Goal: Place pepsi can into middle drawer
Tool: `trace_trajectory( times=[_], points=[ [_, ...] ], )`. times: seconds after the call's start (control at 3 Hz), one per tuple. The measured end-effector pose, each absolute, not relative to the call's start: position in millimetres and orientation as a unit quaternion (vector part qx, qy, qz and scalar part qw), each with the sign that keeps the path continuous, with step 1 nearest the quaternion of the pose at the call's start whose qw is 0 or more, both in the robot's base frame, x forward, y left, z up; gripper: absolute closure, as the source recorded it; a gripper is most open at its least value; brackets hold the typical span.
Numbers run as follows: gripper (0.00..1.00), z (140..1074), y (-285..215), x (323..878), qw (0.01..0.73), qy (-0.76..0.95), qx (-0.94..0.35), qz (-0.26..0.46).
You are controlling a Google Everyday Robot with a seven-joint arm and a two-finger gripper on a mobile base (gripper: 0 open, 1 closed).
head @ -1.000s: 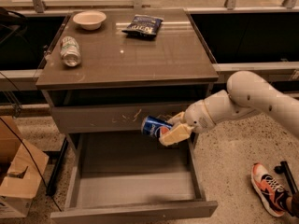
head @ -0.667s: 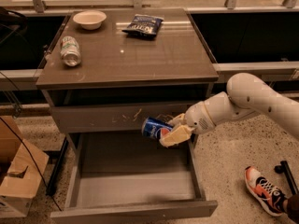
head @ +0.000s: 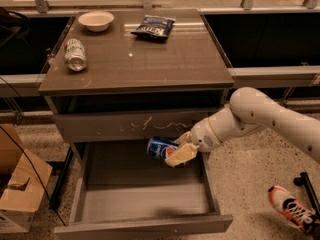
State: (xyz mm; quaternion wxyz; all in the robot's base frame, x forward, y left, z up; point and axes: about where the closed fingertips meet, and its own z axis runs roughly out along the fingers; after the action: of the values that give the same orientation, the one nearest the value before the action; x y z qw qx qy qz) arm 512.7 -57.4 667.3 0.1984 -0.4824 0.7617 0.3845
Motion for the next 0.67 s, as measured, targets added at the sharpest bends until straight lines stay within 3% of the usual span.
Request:
trace_trajectory(
  times=[0.67],
  points=[
    [1.0, 576.1, -24.6, 490.8, 0.145, 0.776, -0.427, 0.441]
  ],
)
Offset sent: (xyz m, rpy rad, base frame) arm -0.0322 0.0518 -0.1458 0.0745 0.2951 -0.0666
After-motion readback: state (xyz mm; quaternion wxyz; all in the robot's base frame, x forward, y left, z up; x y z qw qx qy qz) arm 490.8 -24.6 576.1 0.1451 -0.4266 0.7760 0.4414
